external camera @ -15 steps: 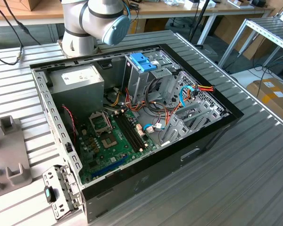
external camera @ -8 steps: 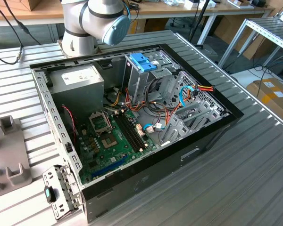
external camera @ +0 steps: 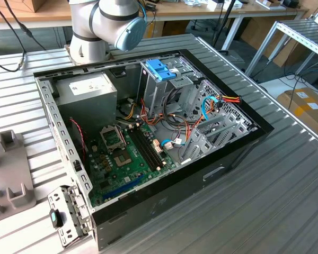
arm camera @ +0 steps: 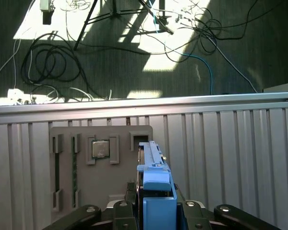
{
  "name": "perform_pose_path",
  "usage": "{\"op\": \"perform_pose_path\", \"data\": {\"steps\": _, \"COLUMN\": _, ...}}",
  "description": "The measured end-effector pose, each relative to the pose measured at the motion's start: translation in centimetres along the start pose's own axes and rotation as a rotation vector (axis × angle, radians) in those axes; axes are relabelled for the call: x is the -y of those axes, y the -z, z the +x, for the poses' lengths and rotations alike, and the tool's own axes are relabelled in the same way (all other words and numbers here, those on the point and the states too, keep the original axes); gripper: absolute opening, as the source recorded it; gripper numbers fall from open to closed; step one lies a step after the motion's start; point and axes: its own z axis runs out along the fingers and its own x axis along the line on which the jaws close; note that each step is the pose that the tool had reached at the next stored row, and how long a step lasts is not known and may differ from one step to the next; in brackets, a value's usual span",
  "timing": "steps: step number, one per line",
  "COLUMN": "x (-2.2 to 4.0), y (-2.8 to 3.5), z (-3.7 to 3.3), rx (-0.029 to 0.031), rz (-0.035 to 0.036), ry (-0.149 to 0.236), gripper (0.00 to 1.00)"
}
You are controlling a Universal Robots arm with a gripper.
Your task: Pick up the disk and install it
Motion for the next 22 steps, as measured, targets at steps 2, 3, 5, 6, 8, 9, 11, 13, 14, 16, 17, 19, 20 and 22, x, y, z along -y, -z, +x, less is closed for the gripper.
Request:
{"op": "perform_pose_path", "data": {"steps": 2, "x": -0.01, "y": 0.08, "z": -0.01, "rx": 0.0002, "rz": 0.0, "ry": 0.0, "gripper": 0.37}}
{"op": "perform_pose_path", "data": {"steps": 3, "x": -0.01, "y": 0.13, "z": -0.01, "rx": 0.0003, "rz": 0.0, "ry": 0.0, "gripper": 0.37}}
{"op": "perform_pose_path", "data": {"steps": 5, "x": -0.01, "y": 0.21, "z": -0.02, "rx": 0.0005, "rz": 0.0, "ry": 0.0, "gripper": 0.37}}
{"op": "perform_pose_path", "data": {"steps": 6, "x": -0.01, "y": 0.28, "z": -0.02, "rx": 0.0008, "rz": 0.0, "ry": 0.0, "gripper": 0.37}}
{"op": "perform_pose_path", "data": {"steps": 8, "x": -0.02, "y": 0.36, "z": -0.03, "rx": 0.0009, "rz": -0.0001, "ry": 0.0, "gripper": 0.37}}
{"op": "perform_pose_path", "data": {"steps": 9, "x": -0.02, "y": 0.4, "z": -0.03, "rx": 0.001, "rz": -0.0001, "ry": 0.0, "gripper": 0.37}}
{"op": "perform_pose_path", "data": {"steps": 11, "x": -0.02, "y": 0.5, "z": -0.04, "rx": 0.0011, "rz": -0.0001, "ry": 0.0, "gripper": 0.37}}
{"op": "perform_pose_path", "data": {"steps": 13, "x": -0.03, "y": 0.58, "z": -0.05, "rx": 0.0012, "rz": 0.0, "ry": 0.0, "gripper": 0.37}}
{"op": "perform_pose_path", "data": {"steps": 14, "x": -0.03, "y": 0.63, "z": -0.05, "rx": 0.0012, "rz": -0.0001, "ry": 0.0, "gripper": 0.37}}
{"op": "perform_pose_path", "data": {"steps": 16, "x": -0.04, "y": 0.71, "z": -0.06, "rx": 0.0013, "rz": -0.0001, "ry": 0.0, "gripper": 0.37}}
{"op": "perform_pose_path", "data": {"steps": 17, "x": -0.04, "y": 0.75, "z": -0.06, "rx": 0.0014, "rz": -0.0001, "ry": 0.0, "gripper": 0.37}}
{"op": "perform_pose_path", "data": {"steps": 19, "x": -0.04, "y": 0.88, "z": -0.08, "rx": 0.0015, "rz": -0.0001, "ry": 0.0, "gripper": 0.37}}
{"op": "perform_pose_path", "data": {"steps": 20, "x": -0.05, "y": 0.93, "z": -0.08, "rx": 0.0016, "rz": -0.0001, "ry": 0.0, "gripper": 0.37}}
{"op": "perform_pose_path", "data": {"steps": 22, "x": -0.05, "y": 1.01, "z": -0.09, "rx": 0.0016, "rz": -0.0001, "ry": 0.0, "gripper": 0.37}}
